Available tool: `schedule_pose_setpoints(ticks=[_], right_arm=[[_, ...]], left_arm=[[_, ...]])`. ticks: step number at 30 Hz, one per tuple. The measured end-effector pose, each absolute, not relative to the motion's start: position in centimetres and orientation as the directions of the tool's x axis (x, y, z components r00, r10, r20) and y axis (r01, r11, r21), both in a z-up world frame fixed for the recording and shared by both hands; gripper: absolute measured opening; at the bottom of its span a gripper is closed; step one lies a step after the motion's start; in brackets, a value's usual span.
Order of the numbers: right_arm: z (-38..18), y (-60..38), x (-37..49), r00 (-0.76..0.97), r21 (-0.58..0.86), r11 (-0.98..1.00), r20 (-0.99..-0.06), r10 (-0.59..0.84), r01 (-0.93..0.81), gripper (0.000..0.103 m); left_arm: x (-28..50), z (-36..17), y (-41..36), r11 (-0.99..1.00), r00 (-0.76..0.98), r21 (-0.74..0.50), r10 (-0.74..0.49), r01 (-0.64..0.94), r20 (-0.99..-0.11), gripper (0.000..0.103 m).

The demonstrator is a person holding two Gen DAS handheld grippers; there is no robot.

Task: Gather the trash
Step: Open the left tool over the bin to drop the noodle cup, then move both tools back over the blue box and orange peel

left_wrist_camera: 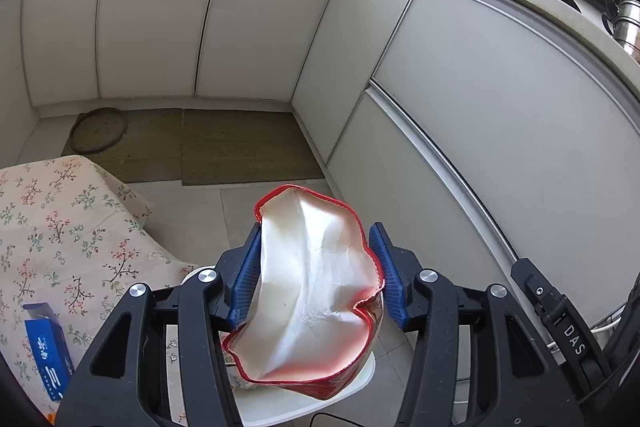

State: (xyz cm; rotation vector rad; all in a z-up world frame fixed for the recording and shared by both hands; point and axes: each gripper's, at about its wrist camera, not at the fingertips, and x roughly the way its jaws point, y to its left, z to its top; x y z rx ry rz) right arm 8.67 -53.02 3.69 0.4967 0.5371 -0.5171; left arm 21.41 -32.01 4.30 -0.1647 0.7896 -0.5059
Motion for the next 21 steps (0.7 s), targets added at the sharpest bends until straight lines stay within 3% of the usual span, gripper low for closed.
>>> schedule_pose_setpoints(ticks=[4, 6, 10, 21], right_arm=[[3.5, -53.6, 8.5, 0.728, 0.297, 0.747, -0.593, -0.344, 0.595, 0.085], [3.4, -53.8, 8.3, 0.724, 0.291, 0.746, -0.594, -0.35, 0.599, 0.087], [3.4, -53.7, 8.4, 0.719, 0.274, 0.748, -0.591, -0.365, 0.604, 0.089], [3.5, -51.3, 9.2, 0.72, 0.213, 0.785, -0.583, -0.376, 0.582, 0.092]], left_arm=[[21.9, 3.9, -33.2, 0.87, 0.58, -0.318, -0.489, 0.377, -0.651, 0.051], [21.9, 3.7, -33.6, 0.871, 0.576, -0.31, -0.485, 0.38, -0.658, 0.059], [21.6, 3.5, -33.7, 0.881, 0.588, -0.283, -0.465, 0.378, -0.662, 0.063], [20.1, 3.3, -30.8, 0.937, 0.663, -0.194, -0.344, 0.291, -0.665, 0.087]])
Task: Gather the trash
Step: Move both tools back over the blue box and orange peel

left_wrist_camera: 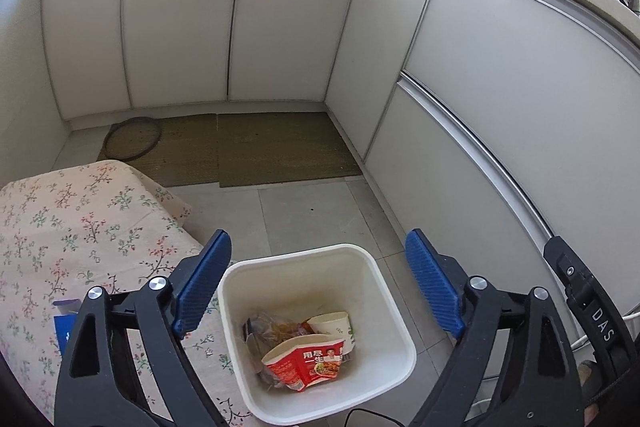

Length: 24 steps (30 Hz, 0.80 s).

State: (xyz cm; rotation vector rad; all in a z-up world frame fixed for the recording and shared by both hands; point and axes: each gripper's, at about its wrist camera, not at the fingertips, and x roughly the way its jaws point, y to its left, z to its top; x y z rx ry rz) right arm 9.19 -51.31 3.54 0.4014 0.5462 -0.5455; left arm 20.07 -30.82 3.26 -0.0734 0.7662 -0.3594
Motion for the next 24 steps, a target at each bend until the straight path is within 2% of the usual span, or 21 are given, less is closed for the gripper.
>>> schedule_pose_setpoints(ticks=[2, 11, 24], right_arm=[[3.6, -50.5, 9.4, 0.727, 0.205, 0.797, -0.577, -0.371, 0.569, 0.095], [3.5, -44.4, 10.2, 0.772, 0.123, 0.875, -0.54, -0.336, 0.468, 0.095], [1.8, -34.5, 10.2, 0.82, 0.039, 0.966, -0.537, -0.195, 0.255, 0.096]], left_arm=[[19.7, 3.3, -29.7, 0.948, 0.676, -0.187, -0.314, 0.256, -0.667, 0.089], [17.8, 3.0, -23.7, 0.978, 0.7, -0.18, -0.205, 0.11, -0.684, 0.094], [13.6, 1.3, -14.5, 0.989, 0.687, -0.14, -0.068, -0.05, -0.724, 0.094]])
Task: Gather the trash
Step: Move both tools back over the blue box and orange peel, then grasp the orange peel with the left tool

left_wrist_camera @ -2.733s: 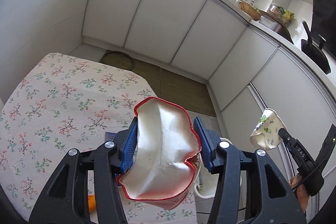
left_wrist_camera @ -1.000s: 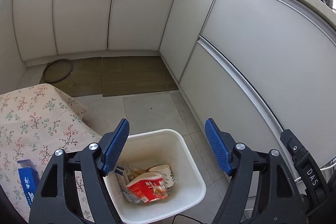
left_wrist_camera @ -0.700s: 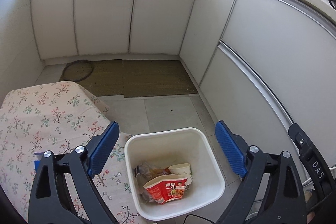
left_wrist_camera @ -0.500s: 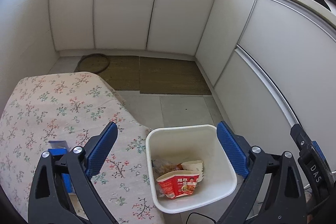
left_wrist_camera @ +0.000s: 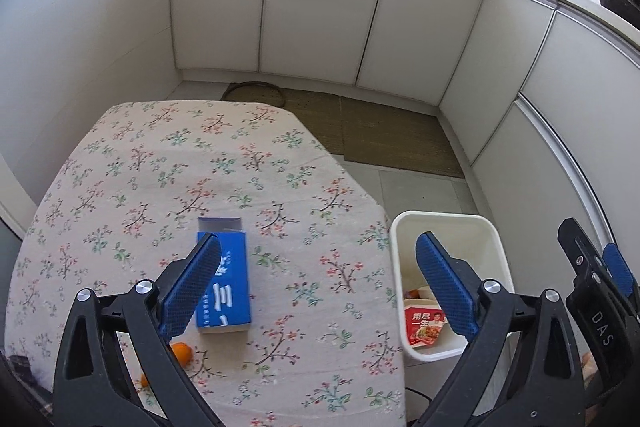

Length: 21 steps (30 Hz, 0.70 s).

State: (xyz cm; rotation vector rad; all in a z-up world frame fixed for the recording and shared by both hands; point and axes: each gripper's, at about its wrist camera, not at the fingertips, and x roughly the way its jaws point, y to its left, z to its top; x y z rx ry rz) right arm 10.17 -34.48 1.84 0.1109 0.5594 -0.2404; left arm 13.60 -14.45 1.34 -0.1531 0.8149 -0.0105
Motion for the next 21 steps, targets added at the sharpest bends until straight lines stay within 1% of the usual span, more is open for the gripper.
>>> schedule_pose_setpoints(ticks=[6, 12, 17, 21], right_arm=[[0.7, -30.2, 10.1, 0.813, -0.002, 0.99, -0.57, -0.118, 0.143, 0.096], [-1.0, -25.8, 10.2, 0.789, -0.074, 0.997, -0.611, -0.067, 0.027, 0.096], [-2.4, -22.8, 10.4, 0.758, -0.106, 0.992, -0.652, -0.019, -0.066, 0.096], [-3.0, -21.7, 10.9, 0.733, -0.09, 0.99, -0.68, 0.017, -0.106, 0.096]], left_arm=[[12.1, -0.5, -9.4, 0.989, 0.637, -0.097, -0.006, -0.108, -0.771, 0.094], [11.2, -2.9, -5.7, 0.994, 0.556, -0.034, 0.031, -0.106, -0.831, 0.094], [11.1, -5.6, -3.7, 0.999, 0.449, 0.011, 0.029, -0.042, -0.893, 0.094], [10.9, -8.6, -3.5, 0.997, 0.338, 0.058, 0.035, 0.059, -0.94, 0.094]])
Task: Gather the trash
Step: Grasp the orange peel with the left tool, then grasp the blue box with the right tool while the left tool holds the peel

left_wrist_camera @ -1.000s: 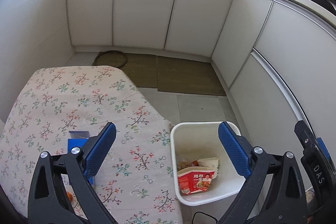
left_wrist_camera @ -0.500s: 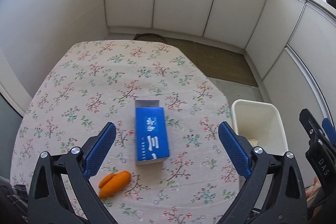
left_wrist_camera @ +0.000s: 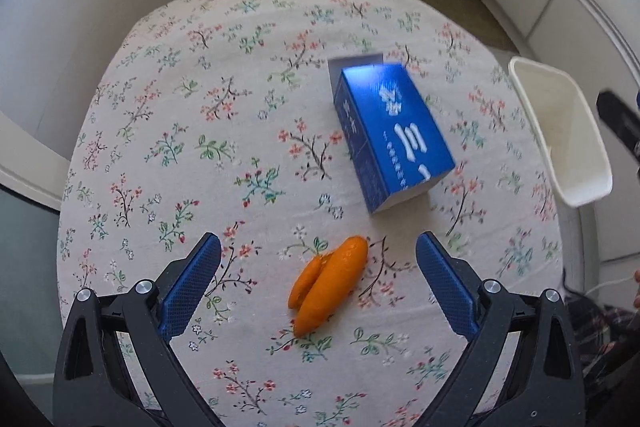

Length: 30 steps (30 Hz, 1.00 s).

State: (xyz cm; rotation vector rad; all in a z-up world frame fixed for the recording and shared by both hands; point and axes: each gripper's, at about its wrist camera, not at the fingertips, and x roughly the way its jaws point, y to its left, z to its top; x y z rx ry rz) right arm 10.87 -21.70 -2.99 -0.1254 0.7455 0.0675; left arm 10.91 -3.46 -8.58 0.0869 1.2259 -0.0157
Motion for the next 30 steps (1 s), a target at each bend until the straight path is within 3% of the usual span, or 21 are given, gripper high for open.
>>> schedule_pose_setpoints(ticks=[4, 9, 13, 17, 21, 30], right_arm=[[-4.0, -21.5, 12.1, 0.675, -0.008, 0.993, -0.734, 0.075, -0.119, 0.096], [-5.6, -21.1, 13.7, 0.592, 0.083, 0.987, -0.792, 0.15, -0.14, 0.096], [-7.4, -20.0, 15.3, 0.478, 0.172, 0.969, -0.846, 0.238, -0.179, 0.096], [-8.9, -17.9, 16.5, 0.418, 0.213, 0.957, -0.865, 0.279, -0.198, 0.096], [-9.2, -15.6, 17.4, 0.406, 0.208, 0.949, -0.866, 0.292, -0.239, 0.096], [-11.2, -12.1, 20.7, 0.351, 0.209, 0.947, -0.891, 0.287, -0.244, 0.096]], left_arm=[[10.8, -11.2, -3.1, 0.988, 0.281, 0.088, 0.05, 0.126, -0.959, 0.093], [11.3, -13.6, -3.1, 0.979, 0.211, 0.069, 0.027, 0.194, -0.977, 0.073], [11.1, -14.0, -2.7, 0.977, 0.204, 0.019, -0.025, 0.213, -0.979, 0.064], [10.5, -13.6, -2.4, 0.97, 0.205, 0.011, -0.04, 0.242, -0.978, 0.031], [9.9, -13.0, -0.8, 0.977, 0.214, -0.017, -0.064, 0.213, -0.975, 0.026], [9.9, -9.3, 6.4, 0.994, 0.371, -0.109, -0.113, 0.031, -0.922, 0.024]])
